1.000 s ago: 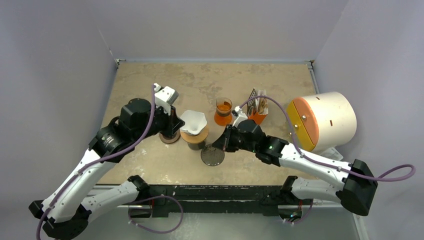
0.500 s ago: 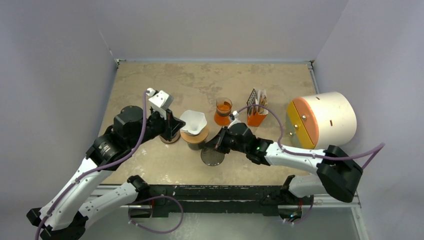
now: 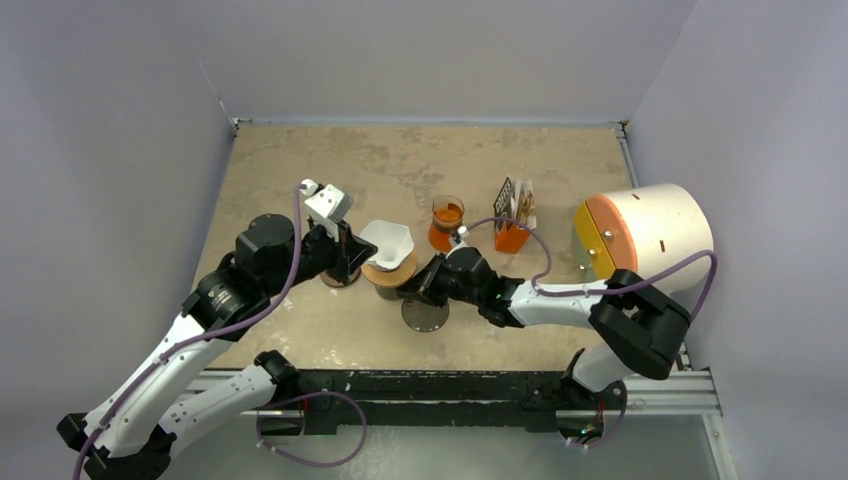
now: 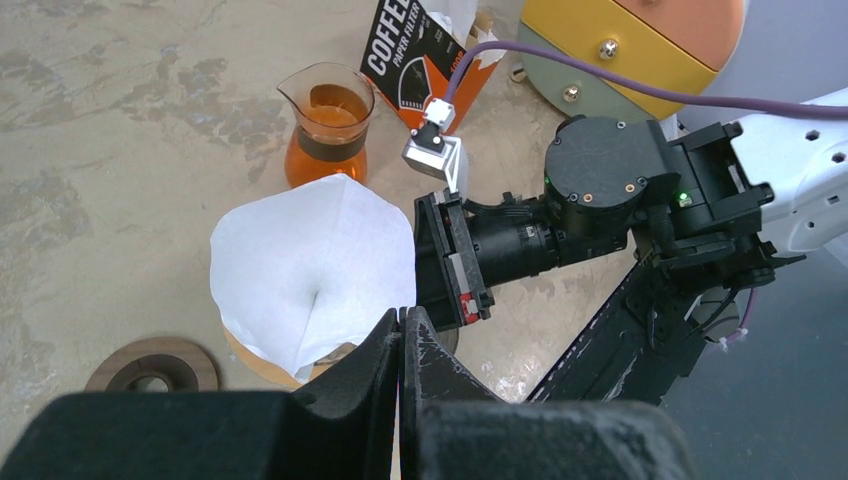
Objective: Place the coffee filter in the dripper
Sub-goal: Move the coffee server to the center of the board.
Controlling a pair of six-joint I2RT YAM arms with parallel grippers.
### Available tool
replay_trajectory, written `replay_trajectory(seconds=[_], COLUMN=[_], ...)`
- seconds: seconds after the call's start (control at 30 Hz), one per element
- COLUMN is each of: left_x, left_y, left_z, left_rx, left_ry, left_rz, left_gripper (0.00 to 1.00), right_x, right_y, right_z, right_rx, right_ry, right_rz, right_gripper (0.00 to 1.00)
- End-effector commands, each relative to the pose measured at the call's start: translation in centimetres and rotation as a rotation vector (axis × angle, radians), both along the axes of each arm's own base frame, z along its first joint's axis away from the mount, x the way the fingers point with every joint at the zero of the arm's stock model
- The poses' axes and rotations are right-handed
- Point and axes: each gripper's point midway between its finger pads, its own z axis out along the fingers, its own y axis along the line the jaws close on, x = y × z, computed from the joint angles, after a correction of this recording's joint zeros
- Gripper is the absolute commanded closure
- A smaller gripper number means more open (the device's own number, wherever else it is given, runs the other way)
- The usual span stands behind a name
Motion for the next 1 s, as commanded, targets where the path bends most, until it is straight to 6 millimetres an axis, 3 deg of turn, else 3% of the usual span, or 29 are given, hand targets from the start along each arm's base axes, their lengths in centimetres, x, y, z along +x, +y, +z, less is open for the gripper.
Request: replay_trajectory(seconds=[0.0, 0.4, 0.97], left_x=[0.2, 0.0, -0.5], left_y=[-0.5, -0.2, 0.6], left_z=[1.2, 0.4, 0.1], left_rx=[-0.039, -0.026, -0.021], left_ry=[-0.050, -0.060, -0.070], left_rz=[-0.020, -0.020, -0.007], left_gripper=[1.00, 1.00, 1.00], right_x=[0.9, 2.9, 5.9], right_y=[0.9, 1.3, 3.9], right_z=[1.2, 0.9, 1.8], right_rx=[0.077, 0.067, 0.066], right_ry=[-0.006, -0.029, -0.057], right_rz=[-0.034, -0.105, -0.156], right_gripper=[1.00, 1.00, 1.00])
